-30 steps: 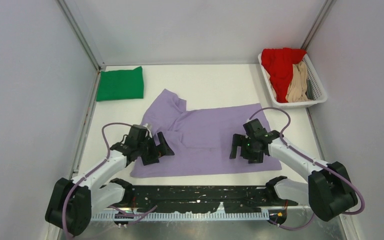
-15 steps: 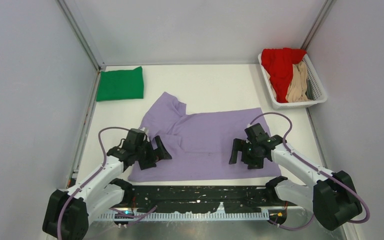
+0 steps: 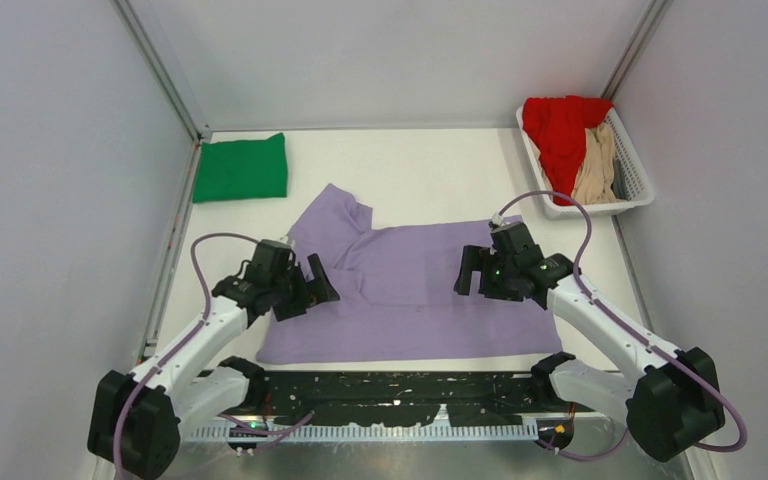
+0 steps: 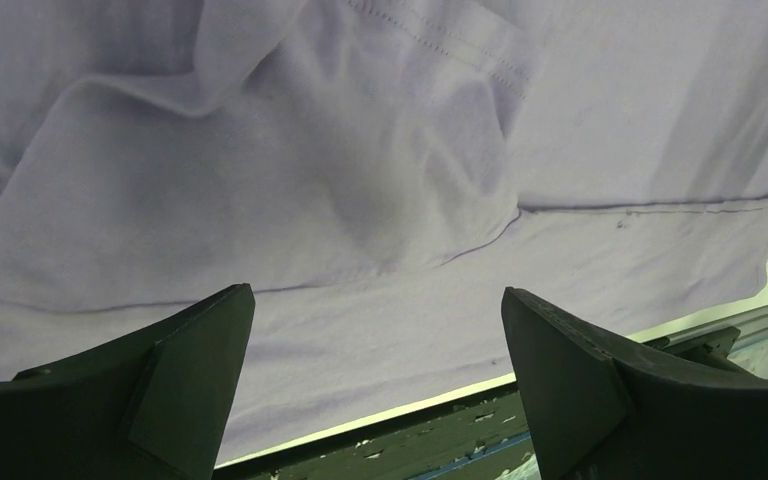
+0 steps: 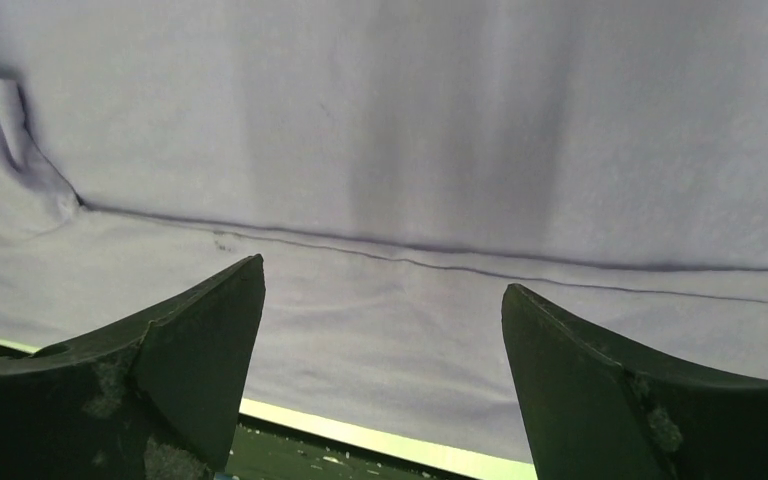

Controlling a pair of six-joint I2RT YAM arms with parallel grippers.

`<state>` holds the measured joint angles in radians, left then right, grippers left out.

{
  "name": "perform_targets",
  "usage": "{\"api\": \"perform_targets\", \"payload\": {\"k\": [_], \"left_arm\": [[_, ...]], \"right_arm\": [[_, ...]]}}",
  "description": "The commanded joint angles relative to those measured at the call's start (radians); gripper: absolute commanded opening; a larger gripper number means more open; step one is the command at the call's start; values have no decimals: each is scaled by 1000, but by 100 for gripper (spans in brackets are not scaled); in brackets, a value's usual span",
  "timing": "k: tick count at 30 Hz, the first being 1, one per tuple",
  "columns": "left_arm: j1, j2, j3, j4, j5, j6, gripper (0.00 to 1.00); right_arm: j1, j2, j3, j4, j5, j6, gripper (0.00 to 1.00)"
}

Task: Fold and stack the t-shirts
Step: Fold the flattened tshirt in 1/3 of the way, then grab the side of the flattened tshirt furthest away from the robot with both arms

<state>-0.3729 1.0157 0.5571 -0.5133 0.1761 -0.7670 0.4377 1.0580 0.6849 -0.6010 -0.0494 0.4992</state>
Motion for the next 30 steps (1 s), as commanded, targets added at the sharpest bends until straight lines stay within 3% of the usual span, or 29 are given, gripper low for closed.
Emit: {"api": "perform_targets", "payload": {"k": [1,8,12,17,26,30], "left_arm": [[8,138,110,130,29,53,99],[104,405,326,119,-3,127,99],[160,488,418,69,-114,148,99],[204,579,525,-13,-158,157,99],[206,660,712,104,8,159,99],[204,848,972,6,1,178,99]], "right_arm": [[-1,-20,40,69,87,-16,96],[-33,5,54,73,107,-22,95],[-65,15,61,72,121,-26,95],[-116,38,76,72,107,-45,95],[-210,46,77,155,65,-65,95],[-227,65,81,197,23,-69,96]]}}
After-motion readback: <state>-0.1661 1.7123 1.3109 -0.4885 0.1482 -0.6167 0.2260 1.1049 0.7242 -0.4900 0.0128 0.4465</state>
